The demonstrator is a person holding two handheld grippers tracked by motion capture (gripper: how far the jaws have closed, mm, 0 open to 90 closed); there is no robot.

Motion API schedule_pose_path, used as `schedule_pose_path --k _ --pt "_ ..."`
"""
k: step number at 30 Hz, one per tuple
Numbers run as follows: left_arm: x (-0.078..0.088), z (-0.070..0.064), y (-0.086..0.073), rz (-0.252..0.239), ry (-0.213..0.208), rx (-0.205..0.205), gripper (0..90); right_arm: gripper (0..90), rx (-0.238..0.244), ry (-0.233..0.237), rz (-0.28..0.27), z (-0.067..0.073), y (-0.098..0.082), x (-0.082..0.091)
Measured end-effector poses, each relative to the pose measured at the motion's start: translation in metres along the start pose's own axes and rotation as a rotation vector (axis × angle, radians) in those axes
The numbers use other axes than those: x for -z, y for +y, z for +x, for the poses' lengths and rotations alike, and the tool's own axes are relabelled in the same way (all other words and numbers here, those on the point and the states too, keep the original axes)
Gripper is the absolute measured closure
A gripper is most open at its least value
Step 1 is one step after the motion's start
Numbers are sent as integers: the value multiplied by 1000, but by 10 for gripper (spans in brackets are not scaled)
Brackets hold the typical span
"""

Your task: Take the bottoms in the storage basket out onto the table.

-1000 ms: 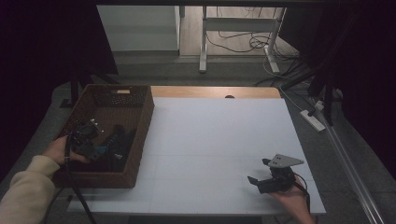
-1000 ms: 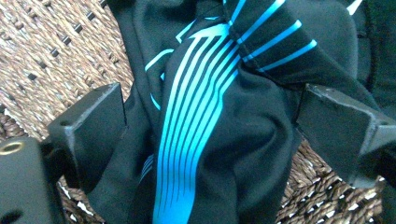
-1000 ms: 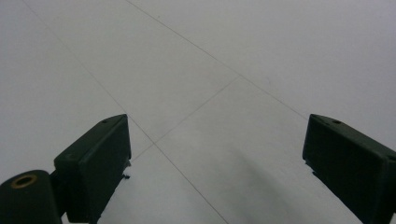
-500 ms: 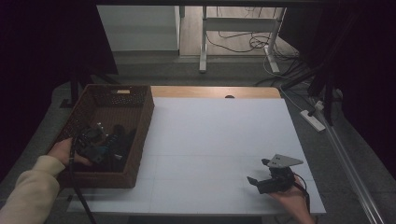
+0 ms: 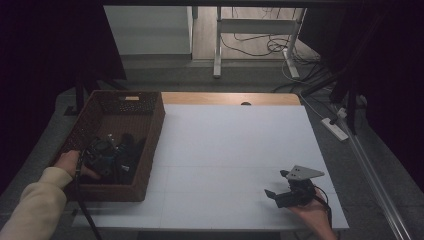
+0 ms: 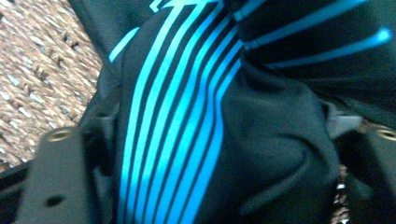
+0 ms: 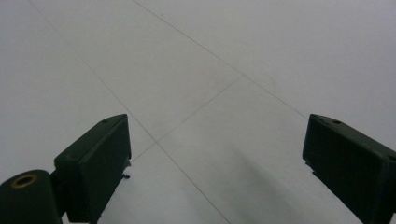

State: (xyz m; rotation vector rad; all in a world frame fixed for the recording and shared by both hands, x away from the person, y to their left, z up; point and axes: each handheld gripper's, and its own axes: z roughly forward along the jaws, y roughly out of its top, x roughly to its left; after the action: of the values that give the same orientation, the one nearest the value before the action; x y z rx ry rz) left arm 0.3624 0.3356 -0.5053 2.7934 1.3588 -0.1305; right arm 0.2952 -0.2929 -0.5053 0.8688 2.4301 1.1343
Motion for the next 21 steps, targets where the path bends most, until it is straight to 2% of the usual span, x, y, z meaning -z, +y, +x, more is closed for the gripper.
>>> schedule_pose_path --k 1,2,3,5,8,14,16,19,21 --pt "1 0 -1 -9 1 7 355 77 3 0 1 0 0 0" --pt "3 2 -2 -21 -16 10 419 77 5 0 3 0 0 0" --pt "3 2 -3 -31 -24 20 514 77 7 0 5 0 0 0" --pt "5 3 -4 -38 -23 31 611 77 9 -2 7 1 0 0" --pt "5 4 -4 -41 -30 24 649 77 8 -3 8 0 0 0" --pt "12 7 -6 -83 -47 33 685 77 7 -3 6 0 0 0" --pt "18 8 -9 -126 -37 46 688 77 7 -2 5 0 0 0" --pt "26 7 -12 -157 -50 50 690 77 7 -1 5 0 0 0" --pt "32 5 -13 -174 -30 50 691 77 8 -2 6 0 0 0"
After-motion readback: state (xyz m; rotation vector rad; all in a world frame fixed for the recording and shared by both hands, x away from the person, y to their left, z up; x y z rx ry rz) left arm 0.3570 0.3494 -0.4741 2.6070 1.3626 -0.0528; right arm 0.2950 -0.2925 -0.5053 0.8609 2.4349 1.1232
